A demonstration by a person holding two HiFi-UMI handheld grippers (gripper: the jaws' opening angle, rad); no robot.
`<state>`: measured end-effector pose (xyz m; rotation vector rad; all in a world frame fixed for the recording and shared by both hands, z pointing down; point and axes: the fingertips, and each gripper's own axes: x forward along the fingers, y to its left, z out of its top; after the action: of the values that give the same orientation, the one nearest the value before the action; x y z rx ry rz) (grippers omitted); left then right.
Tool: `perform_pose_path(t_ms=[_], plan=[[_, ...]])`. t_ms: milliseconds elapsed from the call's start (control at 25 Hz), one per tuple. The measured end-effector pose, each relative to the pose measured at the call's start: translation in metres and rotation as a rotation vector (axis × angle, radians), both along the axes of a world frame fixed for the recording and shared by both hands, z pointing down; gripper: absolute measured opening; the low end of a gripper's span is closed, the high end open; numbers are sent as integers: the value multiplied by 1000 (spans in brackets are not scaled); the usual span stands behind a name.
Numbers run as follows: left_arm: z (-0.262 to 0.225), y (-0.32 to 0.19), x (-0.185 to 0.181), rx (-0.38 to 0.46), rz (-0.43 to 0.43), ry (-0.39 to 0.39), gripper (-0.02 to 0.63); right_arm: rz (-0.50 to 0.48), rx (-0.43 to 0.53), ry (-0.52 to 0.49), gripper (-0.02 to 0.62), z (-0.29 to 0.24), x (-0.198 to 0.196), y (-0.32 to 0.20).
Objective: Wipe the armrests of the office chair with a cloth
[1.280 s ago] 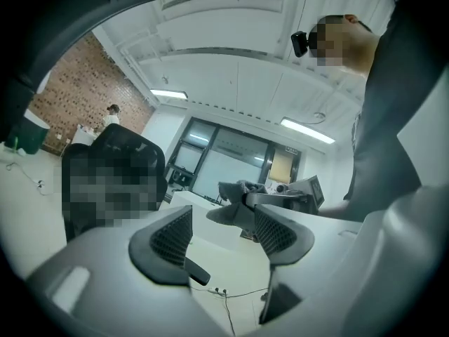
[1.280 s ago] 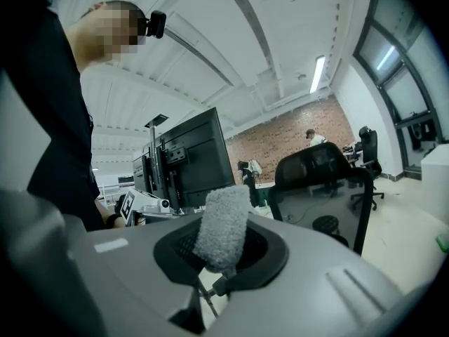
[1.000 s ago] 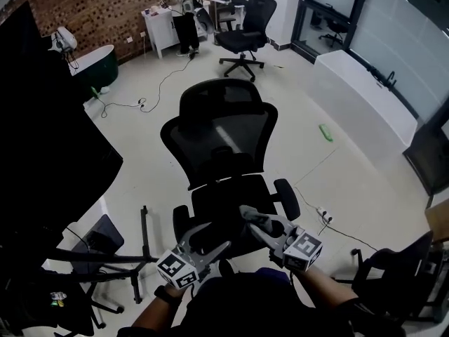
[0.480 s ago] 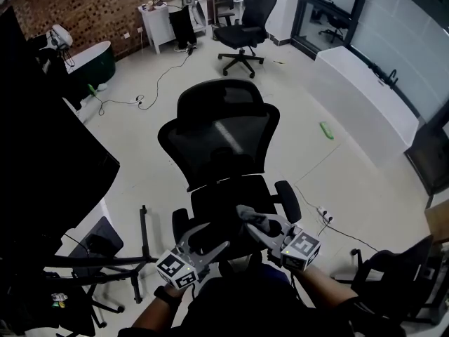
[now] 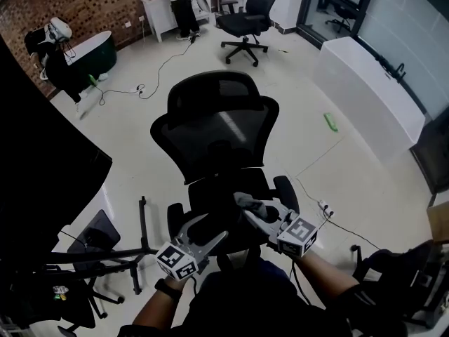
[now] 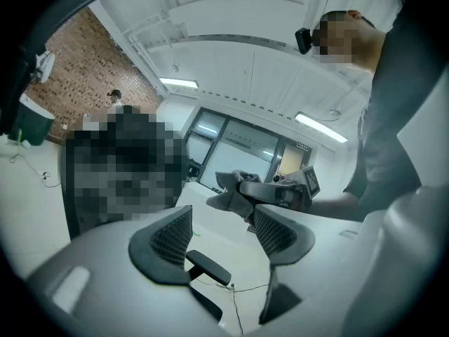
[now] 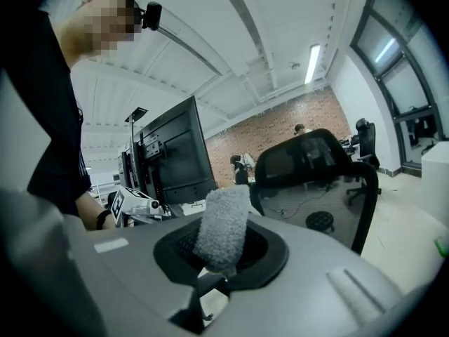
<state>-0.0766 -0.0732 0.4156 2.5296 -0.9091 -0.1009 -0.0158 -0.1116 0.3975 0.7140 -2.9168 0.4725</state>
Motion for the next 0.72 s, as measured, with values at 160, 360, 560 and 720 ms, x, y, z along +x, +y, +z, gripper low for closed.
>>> perform_pose_path(t_ms=[160,360,560,720], plan=[[11,-15,13,-19,5,-18,302,1,-1,23,34,15,16,-21],[35,-33,36,-47,30,-33,301,15,-17,86,34,47,37,-45],[86,-44,67,-118,87,-92,302,23,-54,189,34,101,61,-65],[128,-57,88,-194,107,-121,302,34,-71,283,34,153,87,-80]])
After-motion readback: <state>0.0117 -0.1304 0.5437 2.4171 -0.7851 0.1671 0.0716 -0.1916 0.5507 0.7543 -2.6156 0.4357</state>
